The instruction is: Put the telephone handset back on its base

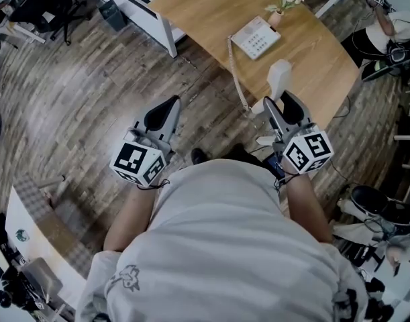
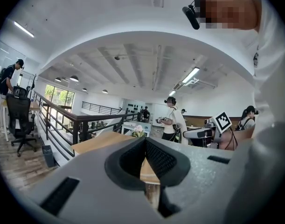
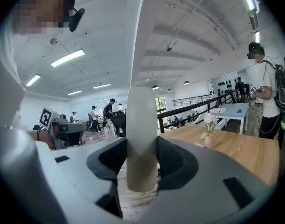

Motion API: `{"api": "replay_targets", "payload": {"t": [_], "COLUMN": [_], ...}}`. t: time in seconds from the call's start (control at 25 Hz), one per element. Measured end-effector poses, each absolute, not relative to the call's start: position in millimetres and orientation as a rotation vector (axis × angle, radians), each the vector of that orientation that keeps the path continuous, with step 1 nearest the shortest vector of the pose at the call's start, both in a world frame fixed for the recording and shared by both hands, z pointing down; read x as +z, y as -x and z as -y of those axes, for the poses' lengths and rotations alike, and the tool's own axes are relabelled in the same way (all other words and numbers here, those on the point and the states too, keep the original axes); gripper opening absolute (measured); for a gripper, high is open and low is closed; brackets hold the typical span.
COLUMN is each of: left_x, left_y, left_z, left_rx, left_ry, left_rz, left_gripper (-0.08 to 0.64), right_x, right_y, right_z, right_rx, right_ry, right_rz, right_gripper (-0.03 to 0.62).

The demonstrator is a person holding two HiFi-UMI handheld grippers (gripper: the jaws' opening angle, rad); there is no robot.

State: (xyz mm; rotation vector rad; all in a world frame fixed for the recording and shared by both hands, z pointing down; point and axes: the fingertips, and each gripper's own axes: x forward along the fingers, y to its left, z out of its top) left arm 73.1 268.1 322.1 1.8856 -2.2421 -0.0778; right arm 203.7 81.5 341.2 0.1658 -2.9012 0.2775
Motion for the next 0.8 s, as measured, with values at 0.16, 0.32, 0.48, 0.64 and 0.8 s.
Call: {"api": "replay_targets", "payload": {"t": [0.16,0.32,0.48,0.64,0.8], "left_x": [324,326,330,337,342], "left_y": [-64,-53,-33,-12,11], "left_z": [-268,-267,-255,-238,-204], "left_rx": [-0.076,-0.055,-0.044,-0.035,-0.035], "left_ry": [-1.872,-1.855,-1.830,-1.805,-1.791], "left_rz": [2.244,2.251,2.260,2.261,2.257], "left_gripper": [0.006,0.006,0.006,0.006,0.006], "right_x": [343,352,359,369,378], "right_y": [-192,-178,-156,-133,-110], "right_z": [-80,-73,-54,-35,-2], "right_rx": [0.256,0.270,0.325,0.371,0.386], "right_ry": [-0.153,-0.137,-0.127,-0.106,-0.094], "right_rz": [2.896,2.886,2.884,2.870,2.855], "right_gripper": [0.206,0.206,0.206,0.206,0.206]}}
